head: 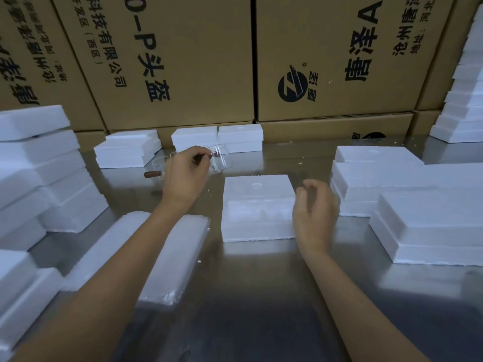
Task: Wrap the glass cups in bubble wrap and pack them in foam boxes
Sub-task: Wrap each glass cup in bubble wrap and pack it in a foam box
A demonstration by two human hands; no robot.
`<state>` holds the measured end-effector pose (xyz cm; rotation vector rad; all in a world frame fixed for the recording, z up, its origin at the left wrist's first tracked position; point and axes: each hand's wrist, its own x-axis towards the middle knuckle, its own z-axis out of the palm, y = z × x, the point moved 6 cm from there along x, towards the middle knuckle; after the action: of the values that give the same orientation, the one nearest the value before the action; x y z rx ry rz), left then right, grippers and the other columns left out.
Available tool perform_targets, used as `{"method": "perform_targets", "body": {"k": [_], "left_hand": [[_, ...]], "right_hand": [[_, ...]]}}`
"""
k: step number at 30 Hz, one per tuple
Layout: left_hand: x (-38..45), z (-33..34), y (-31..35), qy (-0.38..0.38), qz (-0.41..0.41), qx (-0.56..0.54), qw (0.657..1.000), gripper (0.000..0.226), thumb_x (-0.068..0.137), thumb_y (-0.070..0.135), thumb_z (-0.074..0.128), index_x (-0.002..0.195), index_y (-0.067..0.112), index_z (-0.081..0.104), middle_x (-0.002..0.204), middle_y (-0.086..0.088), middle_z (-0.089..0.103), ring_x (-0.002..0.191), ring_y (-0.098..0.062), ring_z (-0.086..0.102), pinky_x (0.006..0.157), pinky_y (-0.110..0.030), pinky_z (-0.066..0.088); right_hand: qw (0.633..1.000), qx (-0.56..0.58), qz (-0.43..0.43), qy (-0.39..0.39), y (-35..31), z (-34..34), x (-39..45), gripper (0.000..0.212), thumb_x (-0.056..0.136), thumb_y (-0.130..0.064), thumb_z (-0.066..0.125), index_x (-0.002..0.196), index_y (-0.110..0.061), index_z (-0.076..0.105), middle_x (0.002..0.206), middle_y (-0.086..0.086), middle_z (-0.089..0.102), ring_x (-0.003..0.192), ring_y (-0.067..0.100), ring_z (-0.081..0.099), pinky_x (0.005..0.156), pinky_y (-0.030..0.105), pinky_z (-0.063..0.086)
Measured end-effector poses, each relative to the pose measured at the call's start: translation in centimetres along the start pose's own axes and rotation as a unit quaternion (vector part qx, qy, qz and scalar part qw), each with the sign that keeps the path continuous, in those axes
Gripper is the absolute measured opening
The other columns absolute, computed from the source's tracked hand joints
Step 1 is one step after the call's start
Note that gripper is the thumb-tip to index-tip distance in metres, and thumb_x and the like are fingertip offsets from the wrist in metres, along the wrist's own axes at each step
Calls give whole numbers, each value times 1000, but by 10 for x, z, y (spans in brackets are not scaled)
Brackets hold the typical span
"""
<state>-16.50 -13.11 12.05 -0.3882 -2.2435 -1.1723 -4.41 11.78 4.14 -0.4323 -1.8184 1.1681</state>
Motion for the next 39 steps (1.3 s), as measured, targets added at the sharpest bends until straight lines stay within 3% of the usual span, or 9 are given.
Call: {"method": "perform_targets", "body": {"k": [5,9,13,19,24,28,31,35,39], "left_hand": [[-63,2,61,-23,38,-89,995,18,95,15,61,102,20,76,86,16,71,76,2,64,72,-18,53],[-104,7,102,-28,98,-125,987,19,92,15,62,102,24,76,90,9,70,82,-5,65,75,-17,51],[-116,9,121,-44,153,-135,978,23,93,22,62,113,29,69,94,14,66,86,-9,62,72,-19,50],[-128,22,74,-72,105,-84,988,65,85,30,69,143,34,41,128,20,46,119,-2,46,95,-20,43],[-131,32,53,-116,83,-46,989,73,83,39,75,145,41,36,131,41,32,123,24,27,96,-1,24],[-129,32,56,-106,78,-72,989,64,76,58,64,135,44,46,125,53,36,124,11,39,101,-18,40],[-129,27,57,-74,98,-66,990,60,79,38,72,134,40,49,125,53,37,123,15,39,104,-28,45],[-128,26,55,-38,116,-58,991,65,86,26,79,141,37,45,131,41,38,124,11,38,102,-25,43],[-130,27,58,-31,137,-16,990,80,83,22,81,146,44,37,140,24,39,124,13,32,100,-20,39]], "right_hand": [[983,-23,-180,-41,-45,6,-36,39,91,-26,64,128,-13,59,128,2,61,121,19,51,103,33,44],[990,81,-70,-92,-51,7,-54,62,88,-26,72,143,-24,44,138,-10,51,121,10,51,100,26,46],[980,185,23,-72,-54,-5,-51,53,87,-22,72,133,-27,46,114,-29,56,97,1,61,76,10,47],[868,368,294,-156,-38,6,-58,27,96,-25,61,121,-14,62,100,11,75,81,19,72,77,28,55],[776,462,353,-244,-45,9,-71,33,88,-26,65,117,-13,61,100,17,74,82,28,69,73,29,57],[740,499,356,-275,-48,8,-80,46,80,-30,64,122,-10,62,109,24,69,84,31,67,82,33,55],[780,468,325,-258,-48,8,-76,34,79,-33,65,108,-17,72,105,17,73,88,30,70,79,32,55],[915,280,197,-213,-48,1,-71,34,74,-45,75,106,-41,64,104,-4,74,91,10,71,78,25,54],[953,215,111,-182,-53,-2,-74,51,72,-41,84,110,-42,50,106,-10,69,93,8,70,81,29,56]]}}
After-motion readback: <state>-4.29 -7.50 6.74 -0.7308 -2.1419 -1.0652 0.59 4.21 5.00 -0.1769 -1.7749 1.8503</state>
